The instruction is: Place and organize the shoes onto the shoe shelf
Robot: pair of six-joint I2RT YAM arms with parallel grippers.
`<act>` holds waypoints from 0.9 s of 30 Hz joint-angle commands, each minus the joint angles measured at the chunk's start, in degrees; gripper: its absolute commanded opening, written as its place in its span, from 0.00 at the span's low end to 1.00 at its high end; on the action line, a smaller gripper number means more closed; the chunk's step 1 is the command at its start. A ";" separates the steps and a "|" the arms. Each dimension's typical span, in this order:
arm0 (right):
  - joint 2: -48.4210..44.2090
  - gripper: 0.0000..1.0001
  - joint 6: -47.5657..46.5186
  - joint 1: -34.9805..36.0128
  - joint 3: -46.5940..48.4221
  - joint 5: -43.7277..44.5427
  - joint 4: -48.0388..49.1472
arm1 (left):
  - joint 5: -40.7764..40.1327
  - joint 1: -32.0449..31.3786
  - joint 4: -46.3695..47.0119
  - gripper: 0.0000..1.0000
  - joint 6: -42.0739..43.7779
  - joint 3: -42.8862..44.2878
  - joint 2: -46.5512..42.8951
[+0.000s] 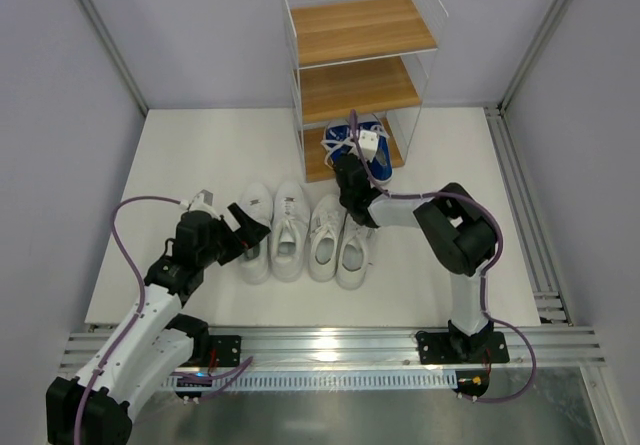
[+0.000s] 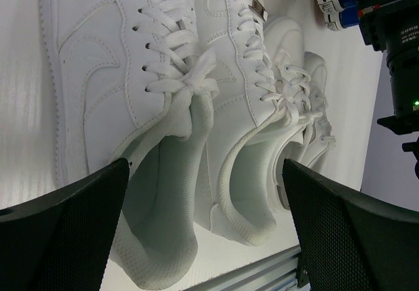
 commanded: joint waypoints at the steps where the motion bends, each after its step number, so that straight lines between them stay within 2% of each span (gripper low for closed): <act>1: -0.55 0.17 2.74 -0.99 4.23 0.10 2.18 | -2.68 0.45 -1.93 1.00 1.11 0.51 -0.20; 6: -0.82 0.48 4.15 -1.35 4.24 -4.03 0.15 | -2.85 0.45 -2.11 1.00 1.11 0.33 -0.47; 9: -0.64 0.56 5.29 -1.35 3.97 -6.58 -1.34 | -2.85 0.45 -2.02 1.00 1.02 0.24 -0.47; 17: -5.55 0.59 1.79 -0.38 -2.26 -9.66 5.50 | -2.85 0.45 -2.19 1.00 1.02 0.15 -0.64; 22: -16.79 0.59 -3.30 1.02 -12.01 -12.03 9.37 | -2.59 0.45 -1.93 1.00 1.02 0.59 -0.47; 26: -24.97 0.61 -5.33 4.09 -17.55 -13.18 4.29 | -2.32 0.45 -1.67 1.00 1.46 0.86 0.32; 27: -26.12 0.62 -5.25 5.15 -18.87 -12.22 -0.42 | -2.50 0.53 -1.84 1.00 1.63 0.94 0.59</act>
